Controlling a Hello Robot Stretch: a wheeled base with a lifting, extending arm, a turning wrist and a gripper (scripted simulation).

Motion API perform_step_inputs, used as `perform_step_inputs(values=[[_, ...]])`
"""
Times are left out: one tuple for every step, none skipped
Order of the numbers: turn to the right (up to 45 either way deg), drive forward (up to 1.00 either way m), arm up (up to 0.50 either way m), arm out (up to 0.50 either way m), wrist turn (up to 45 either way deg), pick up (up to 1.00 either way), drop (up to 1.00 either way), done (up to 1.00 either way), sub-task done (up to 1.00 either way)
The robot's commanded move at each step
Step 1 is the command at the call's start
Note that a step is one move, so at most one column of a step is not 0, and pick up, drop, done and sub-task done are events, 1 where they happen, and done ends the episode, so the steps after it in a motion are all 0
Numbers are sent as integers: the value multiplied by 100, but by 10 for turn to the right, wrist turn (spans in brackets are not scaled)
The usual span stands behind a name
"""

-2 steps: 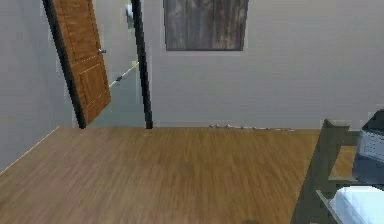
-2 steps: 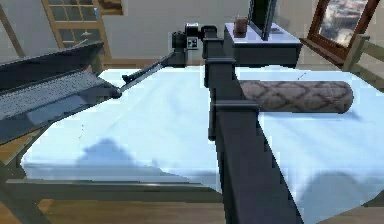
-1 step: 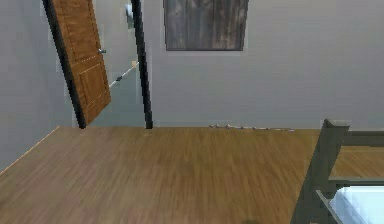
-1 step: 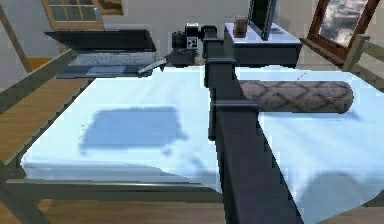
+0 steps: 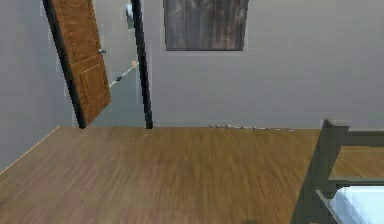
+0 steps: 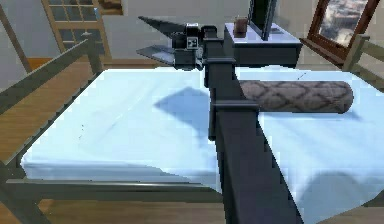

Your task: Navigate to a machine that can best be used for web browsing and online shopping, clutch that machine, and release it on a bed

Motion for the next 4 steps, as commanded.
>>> perform_step_inputs(values=[[0,0,0,0,450,0,0,0,0],[0,0,0,0,90,0,0,0,0],[0,0,-2,0,0,0,0,0,0],[0,0,-32,0,0,0,0,0,0]])
